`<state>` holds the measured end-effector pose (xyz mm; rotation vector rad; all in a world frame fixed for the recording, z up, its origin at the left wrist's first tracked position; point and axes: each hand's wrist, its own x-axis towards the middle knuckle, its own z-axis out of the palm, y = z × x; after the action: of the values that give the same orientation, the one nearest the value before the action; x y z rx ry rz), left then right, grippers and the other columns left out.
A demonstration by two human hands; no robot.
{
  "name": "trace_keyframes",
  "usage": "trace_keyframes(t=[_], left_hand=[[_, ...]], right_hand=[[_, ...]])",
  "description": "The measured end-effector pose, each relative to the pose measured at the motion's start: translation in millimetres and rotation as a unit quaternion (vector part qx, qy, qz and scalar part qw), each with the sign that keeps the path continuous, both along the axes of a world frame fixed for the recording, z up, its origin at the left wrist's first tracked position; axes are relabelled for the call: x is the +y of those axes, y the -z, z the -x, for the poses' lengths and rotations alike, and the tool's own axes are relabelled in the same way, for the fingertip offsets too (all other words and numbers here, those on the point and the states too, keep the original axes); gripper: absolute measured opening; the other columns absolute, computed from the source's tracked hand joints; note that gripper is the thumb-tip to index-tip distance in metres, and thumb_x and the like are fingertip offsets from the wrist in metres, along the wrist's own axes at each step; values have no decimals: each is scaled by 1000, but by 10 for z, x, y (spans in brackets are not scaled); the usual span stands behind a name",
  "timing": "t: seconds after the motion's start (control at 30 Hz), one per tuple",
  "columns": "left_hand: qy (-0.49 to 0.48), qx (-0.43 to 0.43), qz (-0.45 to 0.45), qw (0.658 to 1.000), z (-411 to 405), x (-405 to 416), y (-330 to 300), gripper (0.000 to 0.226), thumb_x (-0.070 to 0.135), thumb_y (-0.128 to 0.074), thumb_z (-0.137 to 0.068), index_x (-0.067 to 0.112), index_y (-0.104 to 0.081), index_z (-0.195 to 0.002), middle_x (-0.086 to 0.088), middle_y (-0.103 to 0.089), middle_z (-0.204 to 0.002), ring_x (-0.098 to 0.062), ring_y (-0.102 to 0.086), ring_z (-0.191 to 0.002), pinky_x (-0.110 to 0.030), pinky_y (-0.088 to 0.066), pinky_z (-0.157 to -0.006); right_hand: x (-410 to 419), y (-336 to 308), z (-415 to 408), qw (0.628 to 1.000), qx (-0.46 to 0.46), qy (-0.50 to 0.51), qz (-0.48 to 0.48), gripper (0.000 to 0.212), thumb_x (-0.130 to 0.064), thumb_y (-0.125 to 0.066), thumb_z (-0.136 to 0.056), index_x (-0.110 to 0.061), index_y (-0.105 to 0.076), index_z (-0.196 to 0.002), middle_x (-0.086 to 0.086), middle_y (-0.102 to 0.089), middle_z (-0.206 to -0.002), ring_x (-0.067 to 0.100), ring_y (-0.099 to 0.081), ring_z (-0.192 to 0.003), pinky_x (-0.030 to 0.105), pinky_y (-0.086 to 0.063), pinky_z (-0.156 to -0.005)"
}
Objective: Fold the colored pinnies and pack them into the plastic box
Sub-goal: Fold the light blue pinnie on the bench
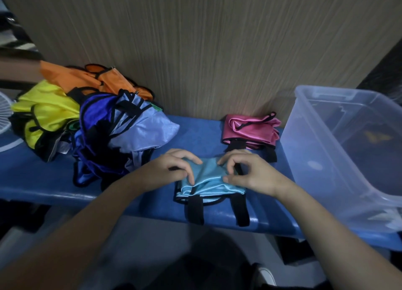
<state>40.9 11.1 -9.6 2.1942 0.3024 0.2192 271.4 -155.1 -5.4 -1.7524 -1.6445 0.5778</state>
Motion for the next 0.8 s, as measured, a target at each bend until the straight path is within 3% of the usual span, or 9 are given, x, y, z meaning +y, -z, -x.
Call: trace_keyframes(t=[0.07,0.13,0.23,0.4,0.53,0.8], left_hand=[[-31,-63,-48,996,-29,-66,23,9,30,-65,-86,25,-72,-83,14,-63,-123,-13,-49,-127,-27,-32,-108],[-27,-95,-102,990,-60,-109,48,15,37,-72,-83,24,-68,-90,14,-62,-119,-13,-52,-121,-29,-34,-107],[-4,-66,-147,987,-64,-120,74,20,38,-80,-79,29,-67,-92,16,-56,-117,-9,-49,-115,-30,-34,-105],[38,3,-163,986,-21,-70,113,40,56,-83,-69,37,-63,-97,21,-47,-119,-5,-43,-115,-19,-31,-103],[30,-3,-214,976,-31,-67,121,40,57,-80,-70,37,-59,-99,22,-46,-119,-2,-41,-113,-25,-32,-102],[-80,-69,-241,965,-27,169,210,33,39,-82,-74,30,-64,-100,15,-51,-113,-9,-48,-104,-32,-41,-96]], right_hand=[[9,-8,38,999,-26,-7,-21,29,-47,-75,-69,-29,-56,-82,-19,-61,-121,12,-51,-123,51,-34,-108],[5,-26,76,999,-19,-25,-18,35,-46,-78,-70,-34,-60,-98,-21,-53,-133,10,-44,-131,46,-33,-112],[-19,-6,101,998,-27,-54,27,50,-49,-84,-66,-41,-61,-110,-22,-44,-142,5,-35,-138,38,-29,-117],[-39,58,150,981,-154,-76,86,59,-39,-89,-66,-38,-58,-117,-23,-35,-148,1,-23,-137,30,-18,-117],[-4,100,202,973,-221,-55,45,56,-43,-85,-69,-38,-58,-118,-20,-38,-147,5,-25,-136,28,-20,-111],[290,225,340,945,-318,37,-71,52,-37,-82,-74,-31,-66,-123,-10,-56,-127,20,-49,-117,35,-42,-92]])
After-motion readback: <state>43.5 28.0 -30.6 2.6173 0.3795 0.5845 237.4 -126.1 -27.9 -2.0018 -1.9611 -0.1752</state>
